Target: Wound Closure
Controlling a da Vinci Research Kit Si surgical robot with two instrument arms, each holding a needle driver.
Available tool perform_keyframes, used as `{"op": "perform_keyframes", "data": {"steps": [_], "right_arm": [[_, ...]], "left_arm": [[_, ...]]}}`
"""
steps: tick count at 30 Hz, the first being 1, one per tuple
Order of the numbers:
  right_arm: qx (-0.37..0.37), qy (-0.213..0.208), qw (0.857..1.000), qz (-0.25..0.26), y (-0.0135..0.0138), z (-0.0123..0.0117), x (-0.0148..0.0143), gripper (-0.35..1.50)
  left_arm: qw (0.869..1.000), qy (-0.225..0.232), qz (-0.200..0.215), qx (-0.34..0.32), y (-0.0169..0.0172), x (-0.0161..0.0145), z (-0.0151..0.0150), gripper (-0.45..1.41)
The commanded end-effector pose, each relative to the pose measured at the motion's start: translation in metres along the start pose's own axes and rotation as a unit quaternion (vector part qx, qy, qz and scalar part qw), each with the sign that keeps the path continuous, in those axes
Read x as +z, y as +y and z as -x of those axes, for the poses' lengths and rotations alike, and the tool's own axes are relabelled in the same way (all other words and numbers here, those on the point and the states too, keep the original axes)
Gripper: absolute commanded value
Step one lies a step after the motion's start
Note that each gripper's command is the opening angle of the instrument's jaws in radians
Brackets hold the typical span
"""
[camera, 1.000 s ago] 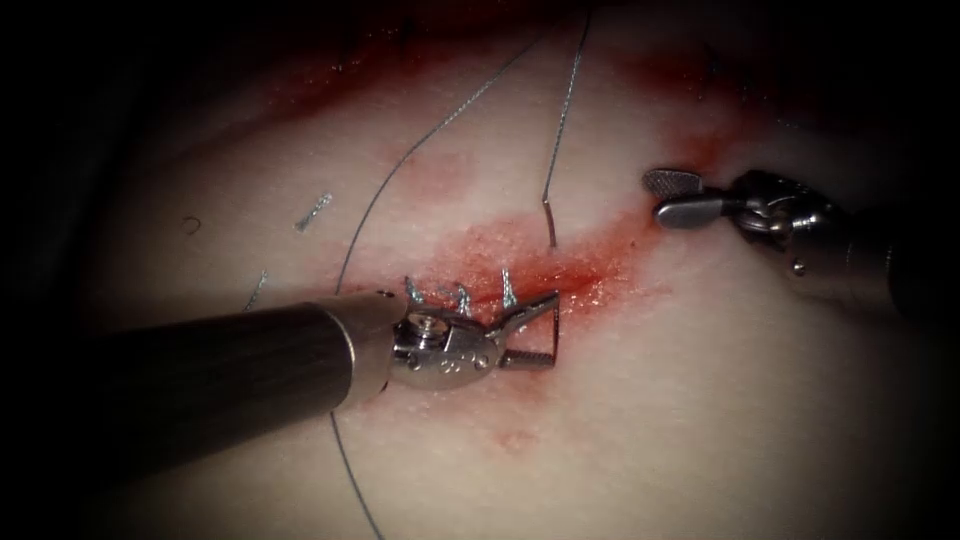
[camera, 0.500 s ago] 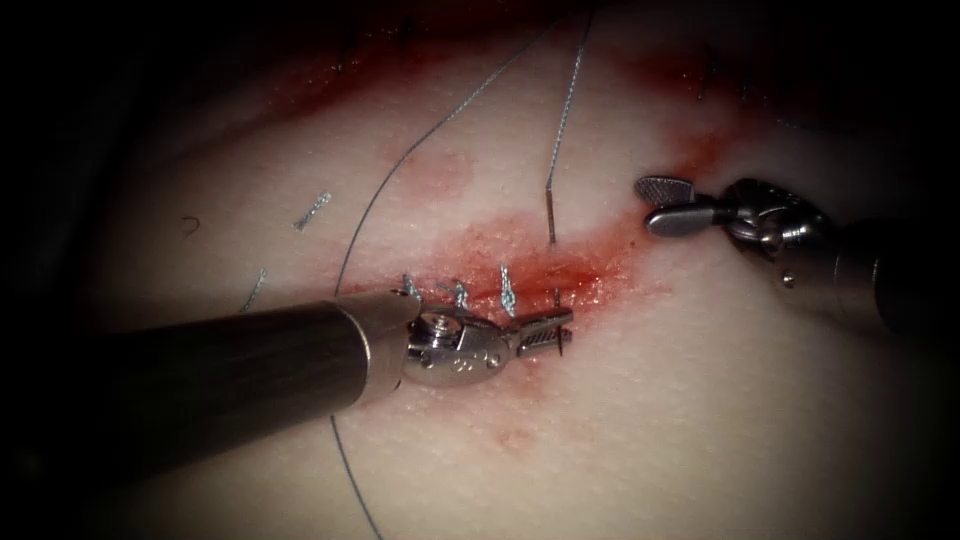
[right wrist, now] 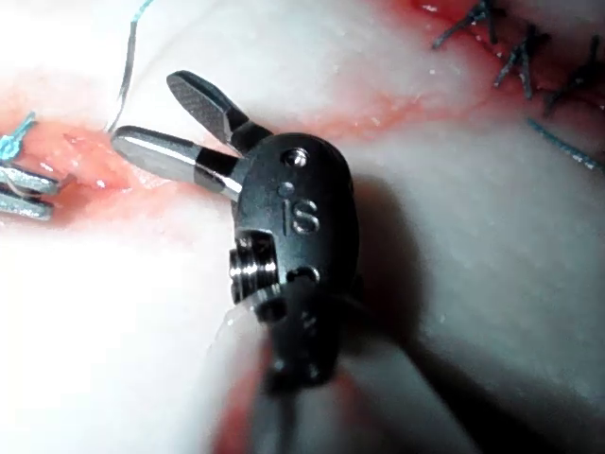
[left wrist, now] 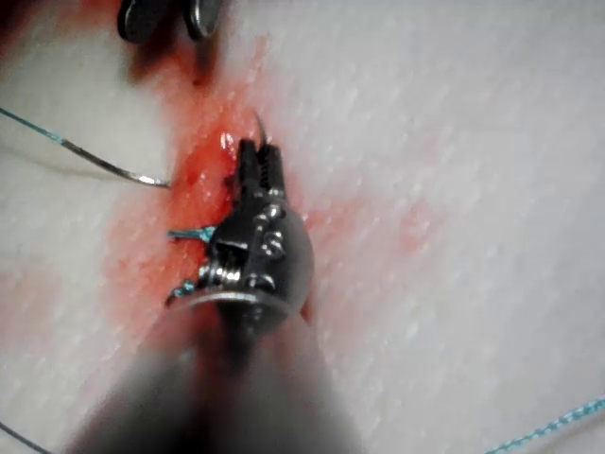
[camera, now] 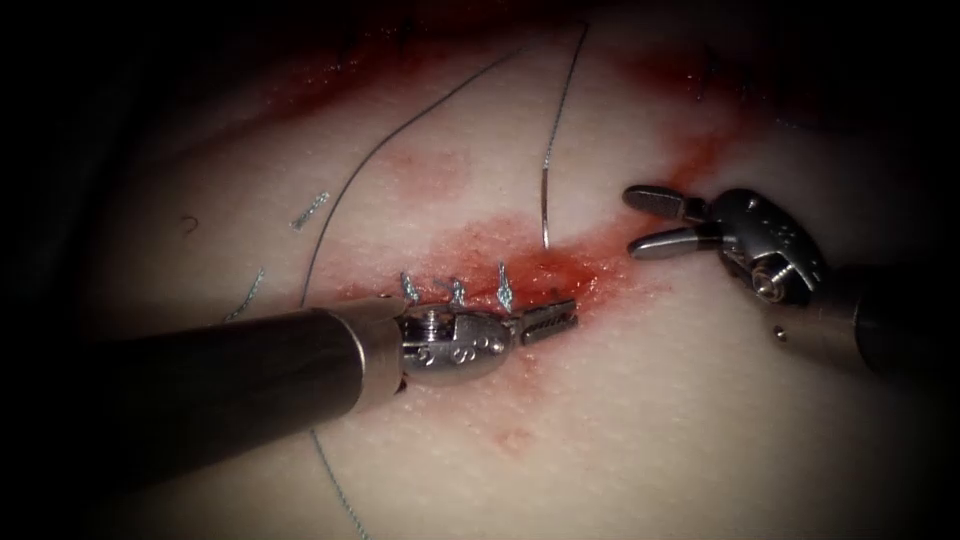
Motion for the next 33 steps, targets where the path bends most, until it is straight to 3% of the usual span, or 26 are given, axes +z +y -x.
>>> {"op": "perform_keyframes", "data": {"steps": [1,8,13,18,25,28,33], "right_arm": [[0.011,0.000,1.000,0.000,0.0003,0.0005,0.0004,0.36],[0.024,-0.016,0.999,-0.027,0.0002,0.0001,0.0001,0.88],[0.038,-0.061,0.997,-0.040,-0.0007,0.0004,-0.0001,0.86],[0.058,-0.071,0.993,-0.079,-0.0015,0.0005,0.0001,0.78],[0.065,-0.094,0.990,-0.077,-0.0021,0.0002,0.0004,1.18],[0.065,-0.102,0.989,-0.079,-0.0022,0.0002,0.0004,1.23],[0.080,-0.105,0.987,-0.092,-0.0026,0.0003,0.0004,1.21]], "left_arm": [[1.000,0.009,0.012,-0.026,0.0004,0.0007,-0.0002,-0.45],[0.987,0.040,0.066,-0.142,0.0013,-0.0002,-0.0028,-0.45],[0.973,0.040,0.104,-0.202,0.0024,-0.0011,-0.0041,-0.45],[0.955,0.046,0.135,-0.259,0.0031,-0.0024,-0.0055,-0.45],[0.919,0.048,0.193,-0.339,0.0039,-0.0048,-0.0079,-0.45],[0.905,0.058,0.218,-0.359,0.0044,-0.0055,-0.0089,-0.45],[0.898,0.069,0.248,-0.357,0.0052,-0.0061,-0.0106,-0.45]]}}
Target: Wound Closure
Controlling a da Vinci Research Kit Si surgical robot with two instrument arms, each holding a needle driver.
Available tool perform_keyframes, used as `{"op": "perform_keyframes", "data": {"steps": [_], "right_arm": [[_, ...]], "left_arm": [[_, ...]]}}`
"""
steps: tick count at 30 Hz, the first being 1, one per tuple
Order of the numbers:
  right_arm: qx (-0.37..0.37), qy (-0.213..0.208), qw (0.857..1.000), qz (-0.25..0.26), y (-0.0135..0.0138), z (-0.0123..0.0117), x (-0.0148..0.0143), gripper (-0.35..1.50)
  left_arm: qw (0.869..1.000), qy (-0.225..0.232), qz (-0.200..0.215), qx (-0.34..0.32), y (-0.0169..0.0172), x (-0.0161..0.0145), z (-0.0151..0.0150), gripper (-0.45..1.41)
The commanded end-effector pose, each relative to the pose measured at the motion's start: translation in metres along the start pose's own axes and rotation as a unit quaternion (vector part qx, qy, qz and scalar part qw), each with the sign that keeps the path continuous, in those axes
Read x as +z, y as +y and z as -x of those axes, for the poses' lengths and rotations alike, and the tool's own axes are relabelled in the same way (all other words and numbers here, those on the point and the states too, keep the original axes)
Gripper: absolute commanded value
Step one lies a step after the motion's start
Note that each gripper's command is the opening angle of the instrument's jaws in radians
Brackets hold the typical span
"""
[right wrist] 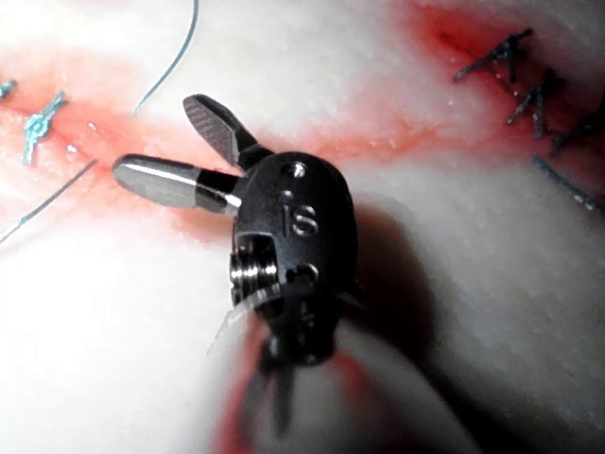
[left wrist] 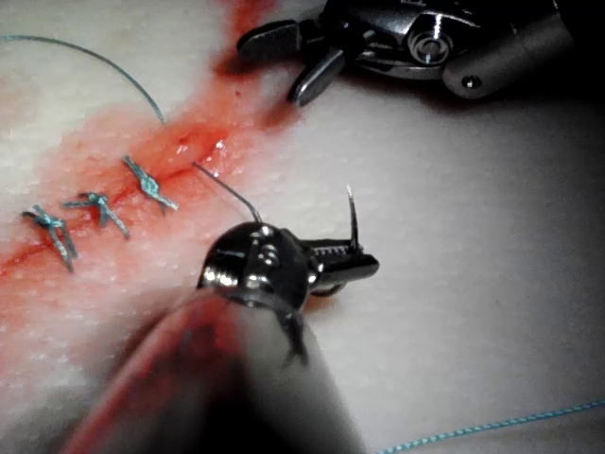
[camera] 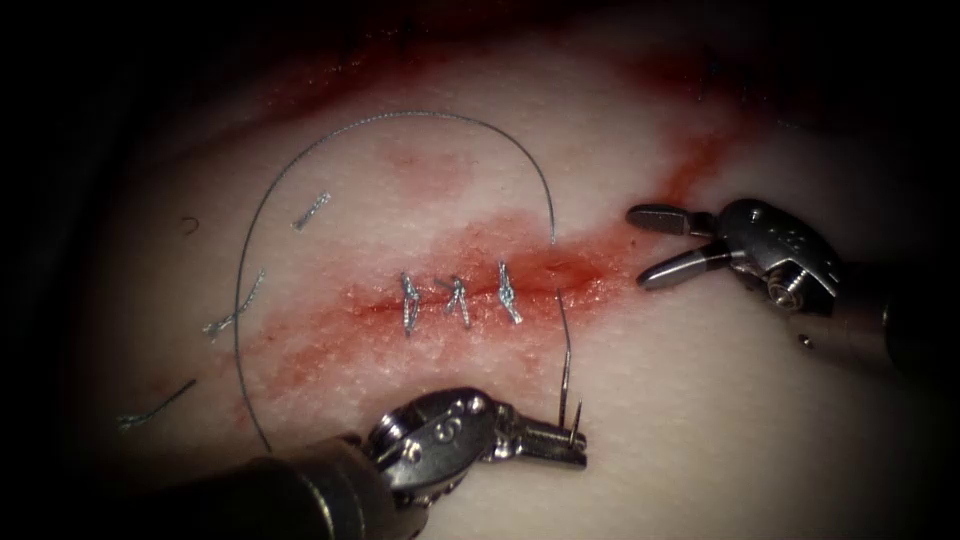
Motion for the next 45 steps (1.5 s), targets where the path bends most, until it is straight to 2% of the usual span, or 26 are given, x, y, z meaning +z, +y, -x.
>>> {"op": "perform_keyframes", "data": {"steps": [1,5,8,11,12,13,15,16,17,18,19,20,22,25,29,33,36,45], "right_arm": [[0.005,0.000,1.000,-0.007,-0.0001,0.0007,0.0009,1.21],[0.018,-0.008,1.000,-0.020,-0.0008,0.0010,0.0010,1.20],[0.041,-0.013,0.999,-0.033,-0.0015,0.0011,0.0010,1.28],[0.056,-0.017,0.997,-0.044,-0.0021,0.0007,0.0009,1.37],[0.065,-0.017,0.997,-0.044,-0.0024,0.0001,0.0008,1.38],[0.065,-0.017,0.997,-0.044,-0.0024,0.0001,0.0008,1.38],[0.069,-0.018,0.997,-0.041,-0.0025,-0.0006,0.0007,1.42],[0.073,-0.017,0.996,-0.037,-0.0027,-0.0013,0.0006,1.45],[0.078,-0.016,0.996,-0.038,-0.0028,-0.0015,0.0006,1.45],[0.078,-0.016,0.996,-0.038,-0.0028,-0.0015,0.0006,1.45],[0.112,-0.015,0.993,-0.039,-0.0031,-0.0018,0.0005,1.45],[0.170,-0.015,0.984,-0.045,-0.0032,-0.0021,0.0004,1.45],[0.239,-0.016,0.969,-0.057,-0.0036,-0.0026,0.0004,1.40],[0.274,-0.020,0.959,-0.067,-0.0044,-0.0032,0.0005,1.38],[0.352,-0.032,0.932,-0.078,-0.0054,-0.0032,0.0014,1.43],[0.399,-0.031,0.914,-0.071,-0.0060,-0.0032,0.0026,1.47],[0.409,-0.028,0.910,-0.070,-0.0063,-0.0033,0.0032,1.47],[0.412,-0.018,0.909,-0.061,-0.0064,-0.0038,0.0038,1.47]], "left_arm": [[1.000,-0.002,0.006,-0.002,-0.0001,0.0007,0.0002,-0.45],[0.996,0.000,-0.010,0.084,0.0011,0.0004,-0.0013,-0.45],[0.986,-0.004,-0.044,0.158,0.0019,-0.0004,-0.0027,-0.45],[0.969,-0.013,-0.092,0.229,0.0023,-0.0014,-0.0044,-0.45],[0.956,-0.022,-0.125,0.264,0.0025,-0.0021,-0.0055,-0.45],[0.956,-0.022,-0.125,0.264,0.0025,-0.0021,-0.0055,-0.45],[0.946,-0.030,-0.142,0.291,0.0025,-0.0026,-0.0064,-0.45],[0.934,-0.035,-0.162,0.318,0.0023,-0.0031,-0.0071,-0.45],[0.928,-0.035,-0.169,0.331,0.0022,-0.0032,-0.0073,-0.45],[0.928,-0.035,-0.169,0.331,0.0022,-0.0032,-0.0073,-0.45],[0.922,-0.038,-0.177,0.343,0.0021,-0.0033,-0.0075,-0.45],[0.918,-0.040,-0.183,0.349,0.0020,-0.0033,-0.0075,-0.45],[0.909,-0.048,-0.195,0.364,0.0018,-0.0030,-0.0073,-0.45],[0.902,-0.054,-0.202,0.379,0.0014,-0.0023,-0.0068,-0.45],[0.885,-0.066,-0.212,0.410,0.0006,-0.0007,-0.0058,-0.45],[0.872,-0.074,-0.220,0.430,-0.0002,0.0005,-0.0051,-0.45],[0.870,-0.076,-0.224,0.432,-0.0008,0.0010,-0.0046,-0.45],[0.865,-0.083,-0.240,0.434,-0.0015,0.0020,-0.0037,-0.45]]}}
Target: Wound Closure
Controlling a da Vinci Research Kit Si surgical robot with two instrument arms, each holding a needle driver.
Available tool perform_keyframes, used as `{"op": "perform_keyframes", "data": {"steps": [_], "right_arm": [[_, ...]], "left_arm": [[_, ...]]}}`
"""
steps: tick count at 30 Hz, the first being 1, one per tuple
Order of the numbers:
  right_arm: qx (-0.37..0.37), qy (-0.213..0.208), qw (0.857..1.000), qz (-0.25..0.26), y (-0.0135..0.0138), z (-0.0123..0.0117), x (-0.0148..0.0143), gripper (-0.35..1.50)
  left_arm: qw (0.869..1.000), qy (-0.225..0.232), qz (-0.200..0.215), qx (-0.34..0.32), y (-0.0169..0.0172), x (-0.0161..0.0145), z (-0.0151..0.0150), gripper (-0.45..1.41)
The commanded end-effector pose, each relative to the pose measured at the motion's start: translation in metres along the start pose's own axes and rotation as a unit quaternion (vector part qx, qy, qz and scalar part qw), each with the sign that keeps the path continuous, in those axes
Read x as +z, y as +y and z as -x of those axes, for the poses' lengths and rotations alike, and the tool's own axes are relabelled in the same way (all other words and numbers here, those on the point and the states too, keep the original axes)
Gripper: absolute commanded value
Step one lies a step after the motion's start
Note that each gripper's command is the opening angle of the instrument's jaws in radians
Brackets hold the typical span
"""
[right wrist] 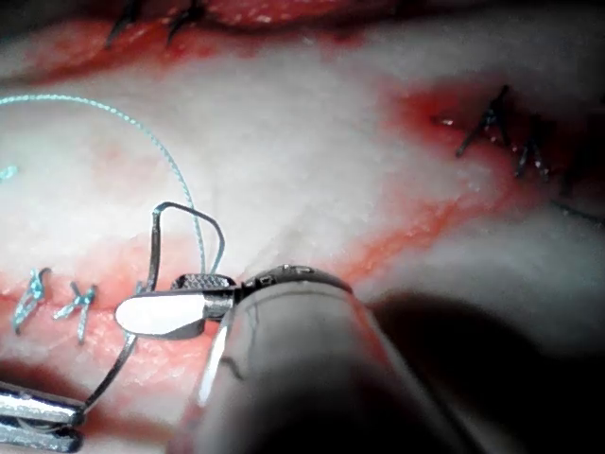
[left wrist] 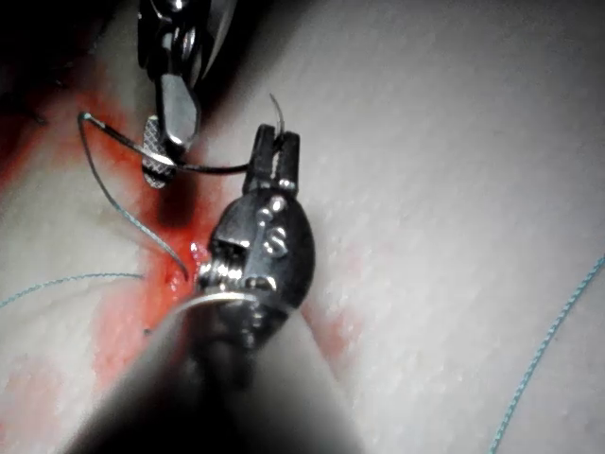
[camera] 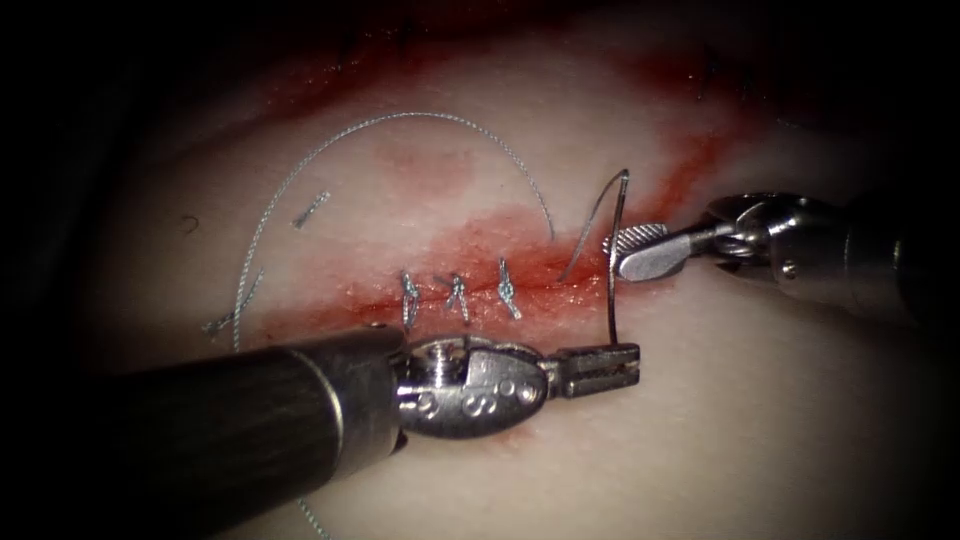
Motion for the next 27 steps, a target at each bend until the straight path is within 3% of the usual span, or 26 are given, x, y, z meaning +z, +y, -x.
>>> {"op": "perform_keyframes", "data": {"steps": [1,9,13,27], "right_arm": [[0.002,0.001,1.000,-0.003,0.0004,-0.0001,0.0009,1.47],[0.005,0.033,0.999,-0.002,0.0003,0.0001,0.0018,1.37],[0.005,0.036,0.999,0.000,0.0003,0.0001,0.0019,1.16],[0.006,0.051,0.999,0.007,0.0003,0.0000,0.0025,0.88]], "left_arm": [[1.000,-0.001,-0.001,0.000,0.0003,0.0008,0.0003,-0.45],[1.000,-0.005,-0.004,-0.002,0.0003,0.0009,0.0005,-0.45],[1.000,-0.007,-0.006,-0.002,0.0003,0.0009,0.0005,-0.45],[1.000,-0.009,-0.008,-0.003,0.0005,0.0010,0.0003,-0.45]]}}
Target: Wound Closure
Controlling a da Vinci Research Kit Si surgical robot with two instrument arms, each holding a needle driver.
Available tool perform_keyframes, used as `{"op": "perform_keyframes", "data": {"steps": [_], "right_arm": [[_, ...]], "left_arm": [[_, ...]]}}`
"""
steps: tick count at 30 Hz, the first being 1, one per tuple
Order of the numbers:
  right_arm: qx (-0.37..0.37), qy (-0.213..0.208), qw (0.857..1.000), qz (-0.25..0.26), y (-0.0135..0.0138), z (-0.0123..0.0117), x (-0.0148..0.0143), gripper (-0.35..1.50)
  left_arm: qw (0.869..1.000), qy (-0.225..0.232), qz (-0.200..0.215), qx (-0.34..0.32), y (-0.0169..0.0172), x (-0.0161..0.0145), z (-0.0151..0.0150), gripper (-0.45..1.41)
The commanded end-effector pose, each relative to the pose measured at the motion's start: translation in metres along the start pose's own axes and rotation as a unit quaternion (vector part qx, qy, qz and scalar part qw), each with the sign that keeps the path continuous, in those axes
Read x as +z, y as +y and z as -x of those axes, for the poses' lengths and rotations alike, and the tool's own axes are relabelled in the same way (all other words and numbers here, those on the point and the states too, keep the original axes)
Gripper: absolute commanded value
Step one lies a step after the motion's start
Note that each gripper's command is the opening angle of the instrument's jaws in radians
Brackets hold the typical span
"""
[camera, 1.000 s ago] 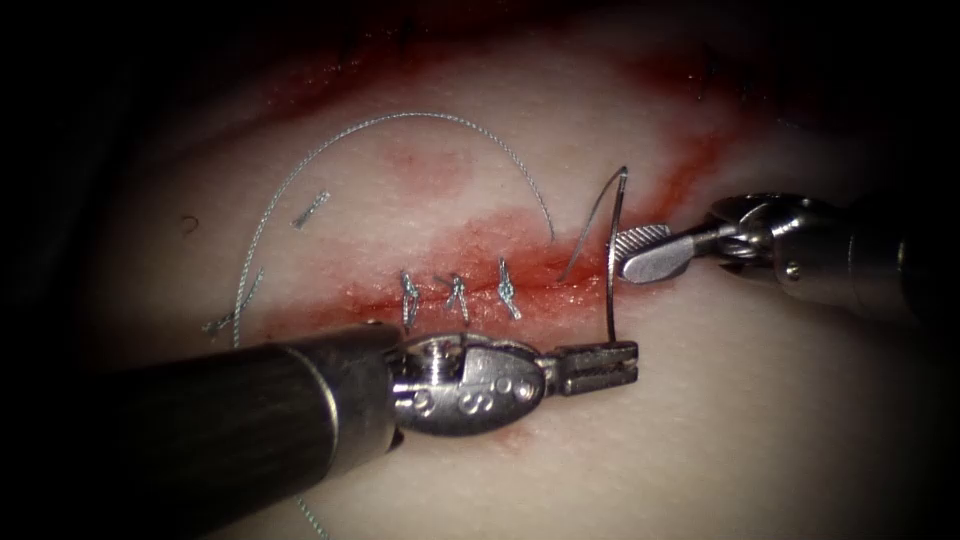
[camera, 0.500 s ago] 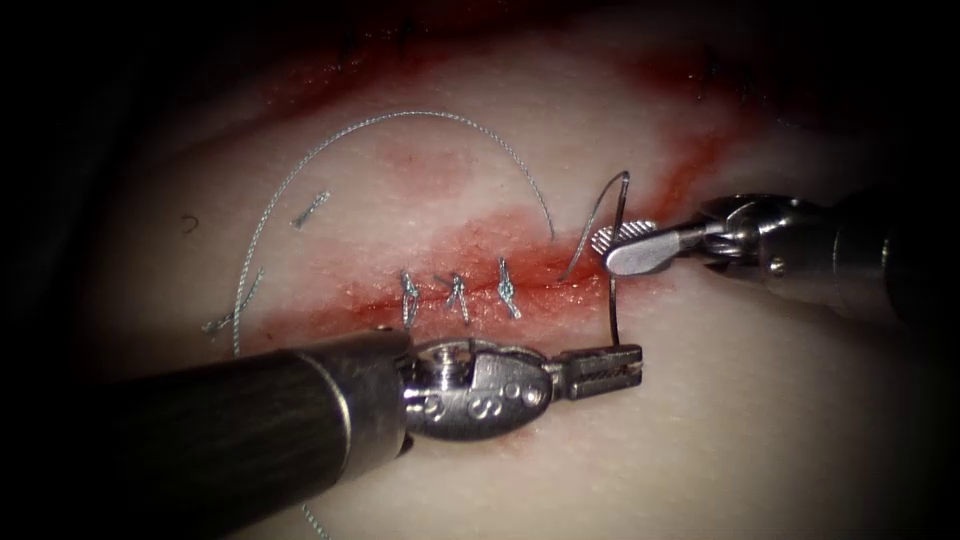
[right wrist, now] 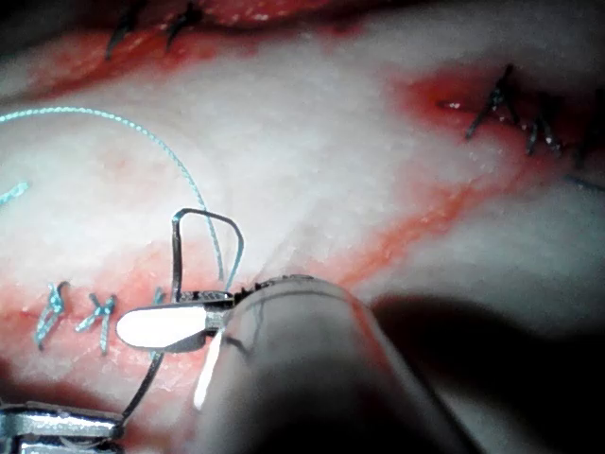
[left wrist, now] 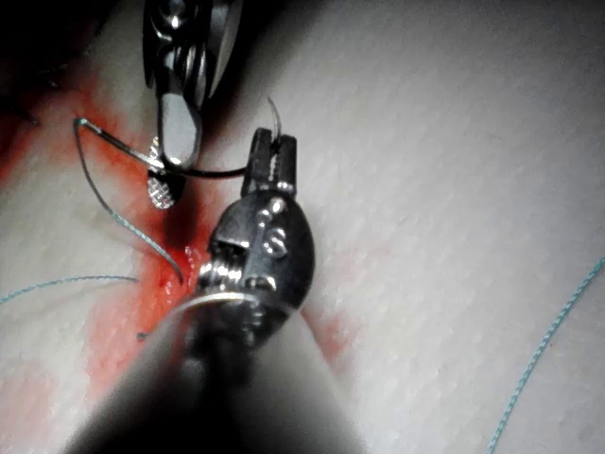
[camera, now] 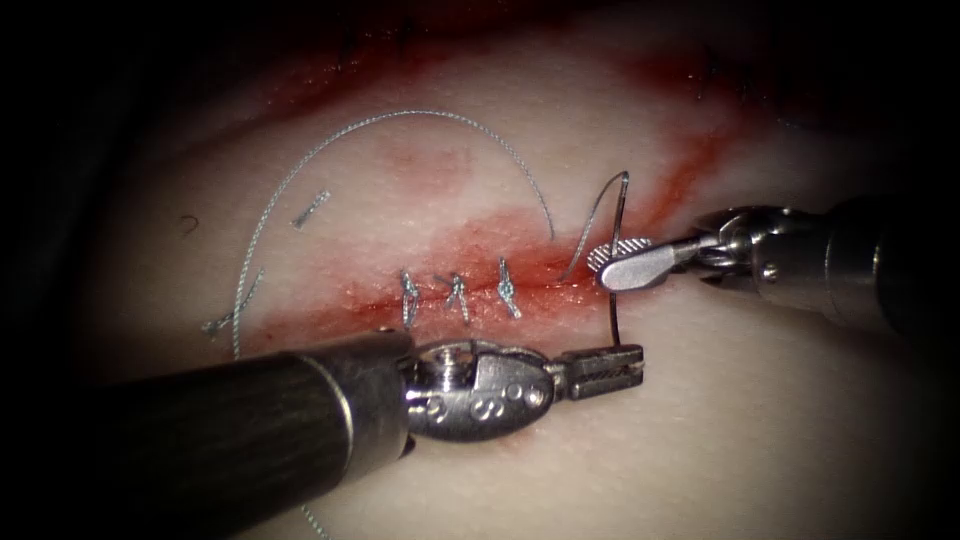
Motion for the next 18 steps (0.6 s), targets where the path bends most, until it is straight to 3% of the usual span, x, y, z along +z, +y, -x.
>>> {"op": "perform_keyframes", "data": {"steps": [1,7,9,10,11,17,18], "right_arm": [[0.000,0.000,1.000,-0.001,0.0005,0.0002,0.0011,0.90],[0.004,0.009,1.000,0.005,0.0003,-0.0001,0.0012,0.90],[0.001,0.009,1.000,0.005,0.0003,-0.0001,0.0012,0.71],[0.001,0.011,1.000,0.004,0.0003,-0.0001,0.0012,0.53],[-0.011,0.008,1.000,0.015,0.0003,0.0000,0.0012,-0.35],[-0.023,0.010,0.999,0.043,0.0004,-0.0001,0.0012,-0.35],[-0.026,0.011,0.999,0.046,0.0005,-0.0002,0.0012,-0.35]], "left_arm": [[1.000,-0.001,-0.001,-0.001,0.0004,0.0008,0.0002,-0.45],[1.000,0.000,0.000,-0.001,0.0005,0.0009,0.0001,-0.45],[1.000,0.000,0.000,0.000,0.0005,0.0009,0.0001,-0.45],[1.000,0.000,0.000,0.000,0.0005,0.0009,0.0001,-0.45],[1.000,0.000,0.000,0.000,0.0005,0.0009,0.0001,-0.45],[1.000,0.000,0.000,-0.001,0.0005,0.0009,0.0000,-0.45],[1.000,0.000,0.000,-0.001,0.0004,0.0009,0.0000,-0.03]]}}
